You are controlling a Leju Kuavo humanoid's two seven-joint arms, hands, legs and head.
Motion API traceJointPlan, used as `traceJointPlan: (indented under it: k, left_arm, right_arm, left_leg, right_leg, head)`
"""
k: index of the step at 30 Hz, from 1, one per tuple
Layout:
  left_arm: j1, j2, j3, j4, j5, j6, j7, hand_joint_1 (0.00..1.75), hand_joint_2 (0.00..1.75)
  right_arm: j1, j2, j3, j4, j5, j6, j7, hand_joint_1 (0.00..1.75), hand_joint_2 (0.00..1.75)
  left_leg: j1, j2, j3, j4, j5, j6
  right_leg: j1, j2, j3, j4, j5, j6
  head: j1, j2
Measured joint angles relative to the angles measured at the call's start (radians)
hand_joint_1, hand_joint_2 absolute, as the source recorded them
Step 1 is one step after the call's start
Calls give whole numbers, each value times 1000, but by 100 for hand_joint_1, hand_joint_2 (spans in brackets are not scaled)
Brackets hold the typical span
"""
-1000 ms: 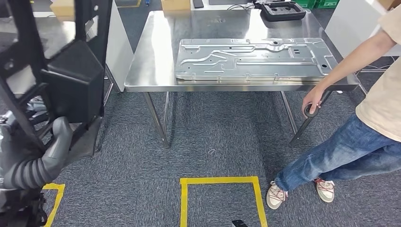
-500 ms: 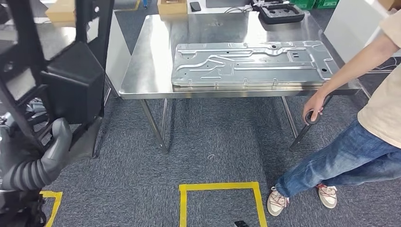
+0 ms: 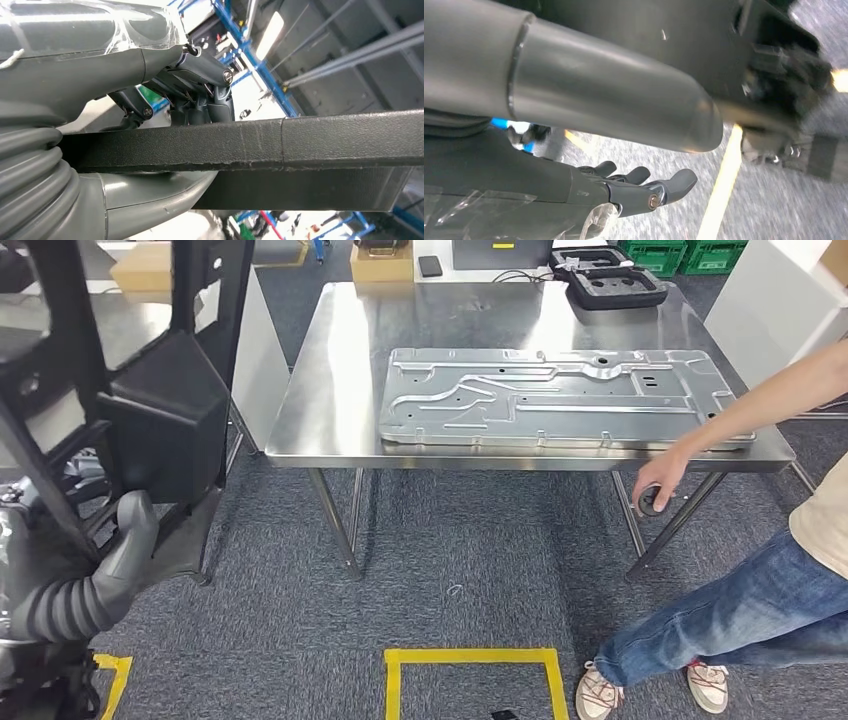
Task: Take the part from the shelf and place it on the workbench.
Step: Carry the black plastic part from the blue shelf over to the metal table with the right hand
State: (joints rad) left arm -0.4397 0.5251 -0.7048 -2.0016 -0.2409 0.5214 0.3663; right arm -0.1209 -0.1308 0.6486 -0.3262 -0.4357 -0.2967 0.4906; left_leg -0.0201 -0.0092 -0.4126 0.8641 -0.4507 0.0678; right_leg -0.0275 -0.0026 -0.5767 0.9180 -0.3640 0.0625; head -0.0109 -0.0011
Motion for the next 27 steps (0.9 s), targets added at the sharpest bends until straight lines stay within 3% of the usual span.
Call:
traceJointPlan:
  k: [4, 6, 8, 9, 10, 11, 12, 14, 15, 16, 18, 20, 21, 24, 25, 26, 27]
  left_arm:
    - [-5, 0, -1, 0, 8, -3, -7, 175, 175]
    - [-7, 0, -1, 0, 11, -2, -12, 175, 175]
    - [-6, 0, -2, 0, 15, -2, -16, 175, 175]
    - [-4, 0, -3, 0, 17, -2, -17, 175, 175]
    - [-3, 0, -4, 0, 19, -1, -19, 175, 175]
    - [-3, 0, -5, 0, 21, -1, -21, 175, 175]
    - [-3, 0, -5, 0, 23, 0, -24, 175, 175]
    - [-3, 0, -3, 0, 26, 3, -29, 175, 175]
    - [-4, 0, -2, 0, 27, 3, -31, 175, 175]
    - [-6, 0, -2, 1, 27, 4, -33, 175, 175]
    - [-6, 0, -1, 1, 29, 5, -34, 175, 175]
    - [-6, -1, -2, 1, 29, 5, -35, 175, 175]
    - [-6, -1, -3, 1, 29, 5, -35, 175, 175]
    - [-3, -2, -8, 1, 29, 5, -35, 175, 175]
    - [-1, -2, -10, 2, 29, 5, -35, 175, 175]
    - [1, -2, -11, 2, 29, 5, -35, 175, 175]
    - [3, -2, -12, 2, 29, 5, -35, 175, 175]
  right_arm:
    - [-11, -27, 4, 0, 4, -37, 0, 0, 0]
    - [-16, -45, 4, 0, 3, -54, 0, 0, 0]
    - [-19, -65, 4, -2, 2, -73, 0, 0, 0]
    - [-19, -74, 4, -4, 2, -83, 0, 0, 0]
    - [-19, -84, 5, -7, 2, -92, 0, 0, 0]
    - [-19, -93, 5, -12, 3, -100, 0, 0, 0]
    - [-19, -101, 5, -17, 3, -104, 0, 0, 0]
    - [-19, -113, 6, -27, 5, -107, 0, 0, 0]
    - [-20, -116, 6, -32, 5, -107, 0, 0, 0]
    - [-20, -119, 6, -36, 6, -107, 0, 0, 0]
    - [-21, -124, 7, -44, 6, -106, 0, 0, 0]
    - [-20, -128, 10, -50, 7, -104, 0, 0, 0]
    - [-18, -129, 11, -52, 7, -103, 0, 0, 0]
    - [-14, -131, 14, -56, 8, -102, 0, 0, 0]
    - [-12, -131, 16, -56, 8, -102, 0, 0, 0]
    - [-10, -132, 18, -57, 8, -102, 0, 0, 0]
    - [-8, -133, 20, -57, 8, -102, 0, 0, 0]
  left_leg:
    - [3, 2, -11, 50, -21, -15]
    - [9, 4, -73, 161, -51, -29]
    - [17, 4, -171, 306, -106, -42]
    - [19, 4, -208, 348, -123, -44]
    - [20, 4, -227, 351, -120, -42]
    - [18, 4, -226, 314, -93, -37]
    - [15, 4, -207, 244, -45, -27]
    - [-1, 3, -162, 94, 55, 4]
    - [-8, 0, -146, 49, 78, 17]
    - [-14, -3, -137, 25, 86, 26]
    - [-13, -7, -118, 8, 85, 26]
    - [-8, -4, -95, -2, 91, 24]
    - [-6, -2, -87, -3, 91, 26]
    - [-6, 0, -80, -2, 81, 28]
    - [-4, -1, -76, -1, 75, 26]
    - [-1, -4, -69, 0, 67, 22]
    - [5, -6, -61, 4, 58, 15]
  right_leg:
    - [-2, 1, 14, -2, -9, -27]
    - [-3, 2, 23, -2, -17, -33]
    - [-3, 2, 31, -2, -28, -35]
    - [-3, 3, 37, -2, -35, -35]
    - [-2, 3, 46, -2, -42, -34]
    - [-1, 3, 57, -2, -50, -33]
    - [1, 3, 70, -3, -57, -33]
    - [2, 6, 92, -9, -70, -31]
    - [1, 9, 99, -14, -74, -27]
    - [1, 11, 103, -15, -74, -23]
    - [2, 12, 111, -9, -74, -15]
    - [4, 11, 96, 42, -98, -11]
    - [4, 10, 68, 95, -123, -11]
    - [6, 10, -58, 289, -204, -6]
    - [5, 10, -82, 306, -207, -2]
    - [3, 10, -85, 283, -188, 2]
    - [0, 9, -69, 223, -148, 9]
  head:
    - [-1, 0]
    - [-2, 0]
    - [-3, 0]
    - [-4, 0]
    - [-4, 0]
    - [-4, 0]
    - [-4, 0]
    - [-3, 0]
    - [-3, 0]
    - [-3, 0]
    - [-3, 0]
    - [-1, 0]
    - [0, 0]
    - [1, 0]
    - [2, 0]
    - [2, 0]
    - [2, 0]
